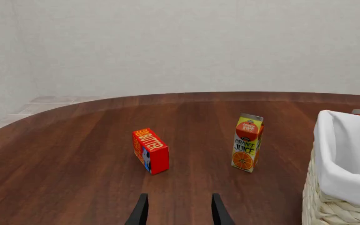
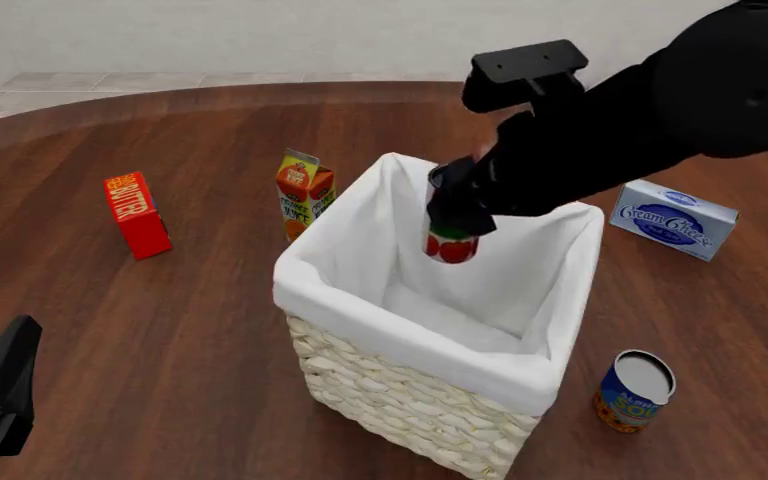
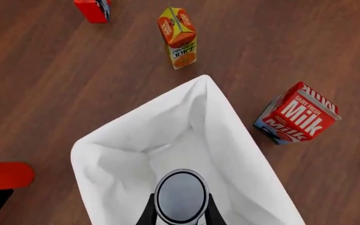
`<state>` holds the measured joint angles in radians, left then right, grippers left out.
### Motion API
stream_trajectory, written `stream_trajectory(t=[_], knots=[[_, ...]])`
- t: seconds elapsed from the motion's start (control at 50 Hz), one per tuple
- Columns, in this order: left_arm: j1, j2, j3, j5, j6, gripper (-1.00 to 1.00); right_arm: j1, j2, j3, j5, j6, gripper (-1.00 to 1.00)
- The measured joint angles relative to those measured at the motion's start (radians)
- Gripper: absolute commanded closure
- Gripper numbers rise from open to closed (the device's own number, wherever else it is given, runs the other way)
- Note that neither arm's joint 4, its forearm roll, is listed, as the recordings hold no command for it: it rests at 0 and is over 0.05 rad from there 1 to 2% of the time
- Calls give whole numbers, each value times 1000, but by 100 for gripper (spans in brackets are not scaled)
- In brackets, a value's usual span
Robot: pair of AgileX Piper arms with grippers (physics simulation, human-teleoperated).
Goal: Pick up the tomato sauce, and put it in the basket.
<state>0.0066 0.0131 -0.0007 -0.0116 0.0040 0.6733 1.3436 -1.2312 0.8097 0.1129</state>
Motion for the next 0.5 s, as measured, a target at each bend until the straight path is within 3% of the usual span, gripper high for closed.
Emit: stream_trajectory(t=[0.5], knots=[[0,0,0,0,0,-100,3,33,25,0,16,100]])
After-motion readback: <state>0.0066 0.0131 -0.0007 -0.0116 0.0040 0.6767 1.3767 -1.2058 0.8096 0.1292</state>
